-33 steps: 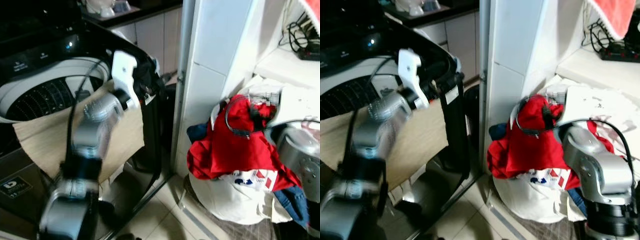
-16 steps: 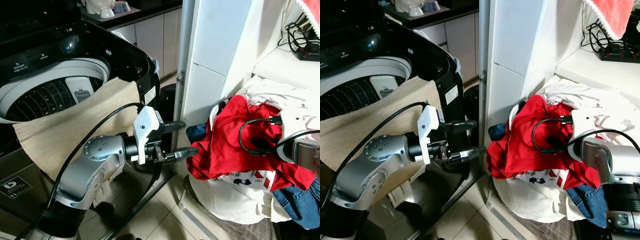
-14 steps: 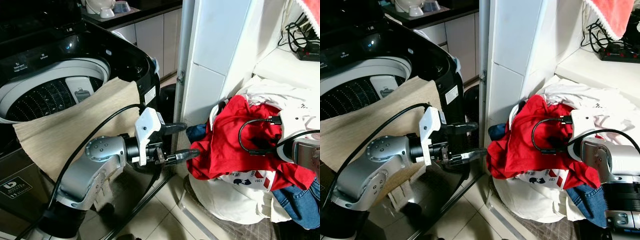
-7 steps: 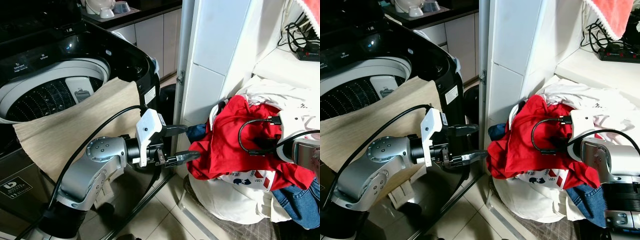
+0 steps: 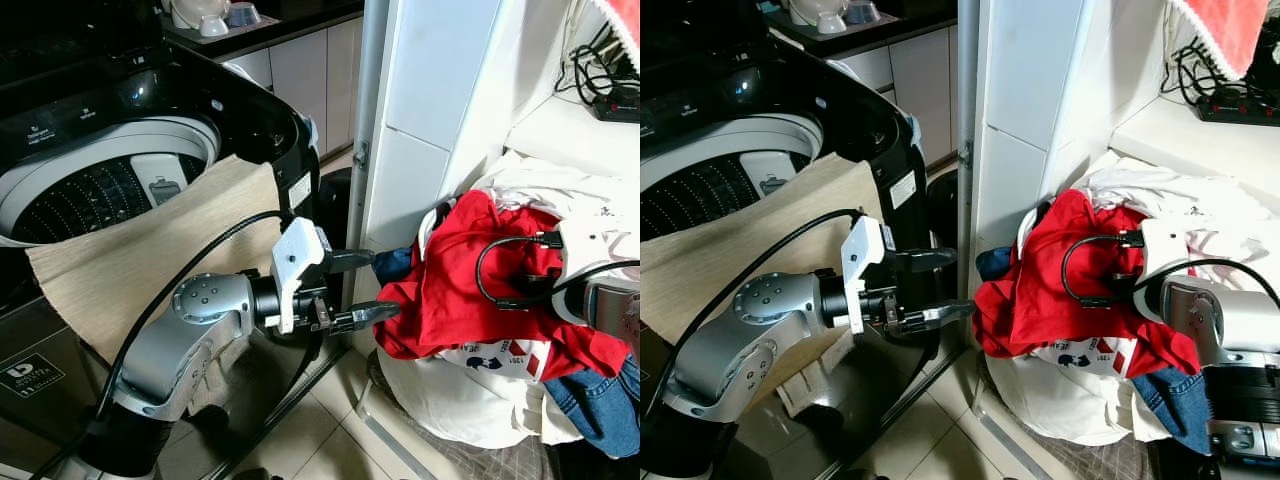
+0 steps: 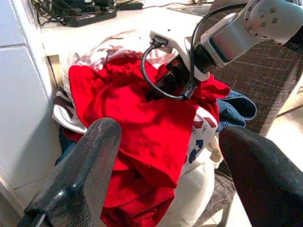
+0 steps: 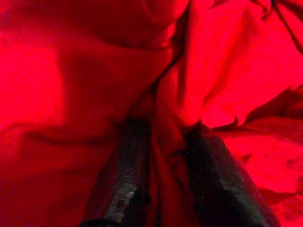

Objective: Clothes washing

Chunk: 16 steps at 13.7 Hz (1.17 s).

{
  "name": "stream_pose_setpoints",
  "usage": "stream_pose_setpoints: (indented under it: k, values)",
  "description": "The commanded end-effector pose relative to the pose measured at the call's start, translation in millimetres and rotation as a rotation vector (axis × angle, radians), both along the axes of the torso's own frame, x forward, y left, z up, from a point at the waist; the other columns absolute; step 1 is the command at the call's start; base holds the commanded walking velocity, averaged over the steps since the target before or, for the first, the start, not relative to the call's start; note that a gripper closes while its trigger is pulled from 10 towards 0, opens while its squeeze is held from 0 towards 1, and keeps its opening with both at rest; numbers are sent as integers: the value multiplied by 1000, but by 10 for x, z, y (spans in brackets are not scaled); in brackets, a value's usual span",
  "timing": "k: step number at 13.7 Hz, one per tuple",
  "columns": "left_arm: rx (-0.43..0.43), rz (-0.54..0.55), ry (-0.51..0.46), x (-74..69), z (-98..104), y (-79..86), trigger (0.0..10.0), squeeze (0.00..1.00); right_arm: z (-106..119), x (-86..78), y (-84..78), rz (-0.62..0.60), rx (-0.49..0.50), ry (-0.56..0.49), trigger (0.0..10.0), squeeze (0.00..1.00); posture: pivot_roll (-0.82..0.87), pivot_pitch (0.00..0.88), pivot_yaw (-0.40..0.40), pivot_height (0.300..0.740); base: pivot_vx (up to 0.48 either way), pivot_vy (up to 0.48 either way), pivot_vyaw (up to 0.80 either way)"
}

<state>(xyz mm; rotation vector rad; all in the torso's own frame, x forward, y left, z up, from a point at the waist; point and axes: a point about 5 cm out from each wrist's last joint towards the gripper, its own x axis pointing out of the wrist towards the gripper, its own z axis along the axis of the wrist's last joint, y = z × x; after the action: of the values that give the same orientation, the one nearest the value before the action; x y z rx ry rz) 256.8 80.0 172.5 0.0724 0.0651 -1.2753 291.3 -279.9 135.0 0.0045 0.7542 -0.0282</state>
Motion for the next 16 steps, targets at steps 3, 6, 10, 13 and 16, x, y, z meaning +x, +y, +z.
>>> stream_pose_setpoints:
  k: [3, 6, 10, 13, 16]
  values:
    - [7, 57, -33, 49, 27, 36, 10000, 0, 266, 20, 38, 39, 73, -107, 0, 0, -104, 0, 45, 740, 0, 0, 0]
    - [-53, 177, -103, 218, 155, 58, 10000, 0, 797, 83, 192, 136, 238, -351, 0, 0, -111, 0, 50, 740, 0, 0, 0]
    - [-127, 232, -175, 326, 350, 22, 10000, 0, 1178, 65, 412, 270, 413, -487, 0, 0, -114, 0, 49, 740, 0, 0, 0]
    - [-293, 277, -266, 475, 768, -76, 10000, 0, 1497, 35, 703, 432, 658, -613, 0, 0, -112, 0, 39, 740, 0, 0, 0]
    - [-371, 226, -236, 475, 869, -204, 10000, 1000, 1594, -26, 884, 552, 764, -642, 0, 0, -107, 0, 30, 740, 0, 0, 0]
